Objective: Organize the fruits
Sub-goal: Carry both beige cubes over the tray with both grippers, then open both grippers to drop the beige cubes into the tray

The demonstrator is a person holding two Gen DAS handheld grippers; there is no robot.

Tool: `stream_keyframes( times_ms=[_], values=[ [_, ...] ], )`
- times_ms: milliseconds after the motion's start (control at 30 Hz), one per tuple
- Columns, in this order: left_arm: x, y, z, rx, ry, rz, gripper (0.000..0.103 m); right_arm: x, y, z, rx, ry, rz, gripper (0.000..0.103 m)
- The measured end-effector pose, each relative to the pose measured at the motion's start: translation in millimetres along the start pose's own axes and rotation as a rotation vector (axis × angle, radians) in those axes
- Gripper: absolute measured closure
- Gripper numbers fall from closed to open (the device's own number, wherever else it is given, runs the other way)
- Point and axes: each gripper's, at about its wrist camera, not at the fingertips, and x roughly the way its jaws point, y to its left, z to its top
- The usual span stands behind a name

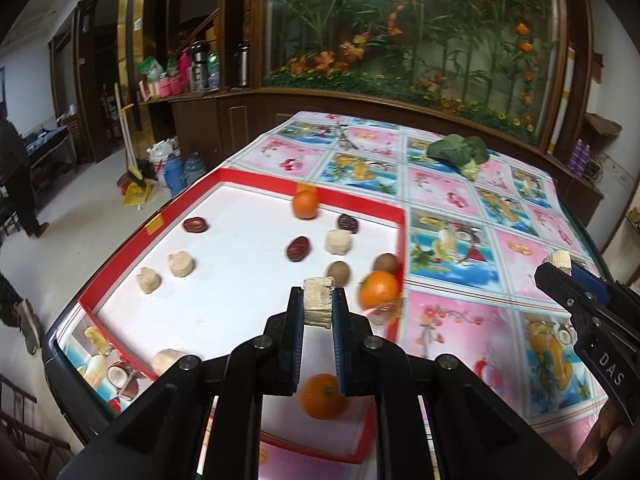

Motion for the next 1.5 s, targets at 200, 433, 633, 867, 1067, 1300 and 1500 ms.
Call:
stream_keyframes(
  times_ms=[200,433,633,867,1067,1300,1500],
  values=[
    [5.7,27.3,4.8,-0.056,0.012,0.047,0.092,17.2,23.9,10.8,-0.059,0.032,0.055,0.072],
    [12.6,55.7,11.5,-0.105,0.02,0.097,0.092,43.7,46.1,26.9,-0.094,0.083,0.141,0.072],
    [23.0,70.3,17.2,-0.124,0.044,0.135,0.092,71.7,73.8,42.6,-0.139,0.127,0.214,0.072],
    [34.4,81.5,20.0,-0.135,0.068,0.16,0.092,114.3,108.9,56.0,-0.202,0.188,0.27,0.072],
    [42.7,88.5,24.1,-0.139,0.083,0.176,0.092,147.0,120.9,63.8,-0.214,0.234,0.282,0.072],
    [51.7,96.6,27.6,-0.16,0.098,0.199,0.092,167.9,129.8,67.6,-0.224,0.279,0.29,0.072],
    [57.0,98.3,30.1,-0.171,0.108,0.208,0.092,178.4,134.1,67.1,-0.236,0.306,0.298,0.072]
  ],
)
